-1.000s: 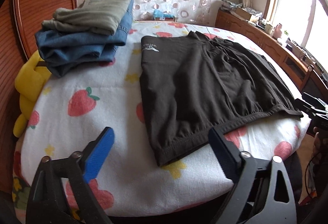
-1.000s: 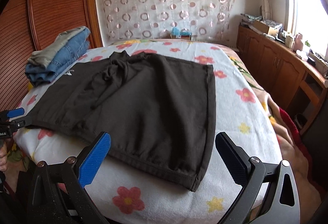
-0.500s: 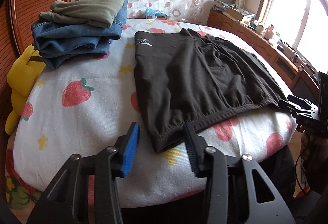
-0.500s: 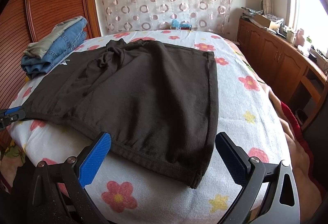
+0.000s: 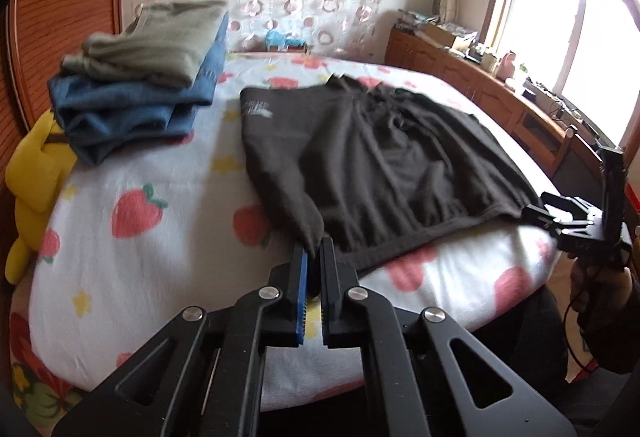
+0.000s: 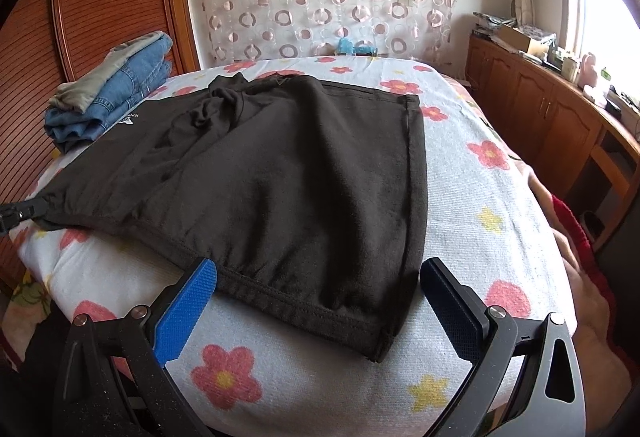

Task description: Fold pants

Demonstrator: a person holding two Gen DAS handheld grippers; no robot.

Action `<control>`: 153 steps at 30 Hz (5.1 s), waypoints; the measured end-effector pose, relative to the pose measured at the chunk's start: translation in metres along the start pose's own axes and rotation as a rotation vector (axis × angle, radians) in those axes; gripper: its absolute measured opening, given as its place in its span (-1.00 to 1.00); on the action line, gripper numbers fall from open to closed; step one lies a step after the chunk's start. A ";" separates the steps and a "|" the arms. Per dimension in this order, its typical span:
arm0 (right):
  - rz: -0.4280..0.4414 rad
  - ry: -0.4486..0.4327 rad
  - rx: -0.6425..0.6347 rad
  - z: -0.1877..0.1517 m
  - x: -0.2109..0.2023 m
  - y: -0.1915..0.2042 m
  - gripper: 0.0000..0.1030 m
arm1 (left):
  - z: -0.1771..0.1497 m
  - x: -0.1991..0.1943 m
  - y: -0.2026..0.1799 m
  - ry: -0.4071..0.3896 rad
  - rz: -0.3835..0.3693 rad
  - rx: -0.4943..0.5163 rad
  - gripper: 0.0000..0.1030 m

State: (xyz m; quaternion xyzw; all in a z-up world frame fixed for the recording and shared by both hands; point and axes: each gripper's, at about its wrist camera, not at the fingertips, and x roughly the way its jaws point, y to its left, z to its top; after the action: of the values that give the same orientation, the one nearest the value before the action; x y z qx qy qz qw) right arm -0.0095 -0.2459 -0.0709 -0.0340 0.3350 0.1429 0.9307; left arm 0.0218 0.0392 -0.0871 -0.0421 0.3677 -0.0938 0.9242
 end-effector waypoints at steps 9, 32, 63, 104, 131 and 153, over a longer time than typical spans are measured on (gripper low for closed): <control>0.006 -0.022 0.004 0.009 -0.005 -0.006 0.95 | 0.037 0.001 -0.031 -0.038 -0.093 0.068 -0.90; -0.008 -0.036 0.022 0.008 -0.009 -0.010 0.94 | 0.114 0.035 -0.120 -0.048 -0.253 0.225 -0.89; 0.038 -0.046 -0.002 0.016 -0.006 0.006 0.80 | 0.052 0.052 -0.039 0.035 -0.067 0.067 0.57; 0.324 0.101 -0.119 0.071 0.071 0.047 -0.41 | 0.031 0.061 -0.021 0.054 -0.032 -0.014 0.61; 0.183 -0.177 -0.144 0.067 -0.032 0.033 -0.96 | 0.054 0.042 -0.052 -0.027 -0.075 0.054 0.61; 0.094 -0.213 -0.082 0.035 -0.064 0.031 -0.96 | 0.060 0.051 -0.092 -0.010 -0.128 0.124 0.61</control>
State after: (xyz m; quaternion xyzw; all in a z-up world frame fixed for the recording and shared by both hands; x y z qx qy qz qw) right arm -0.0439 -0.2261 -0.0022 -0.0408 0.2296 0.2028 0.9511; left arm 0.0863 -0.0608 -0.0646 -0.0088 0.3531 -0.1752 0.9190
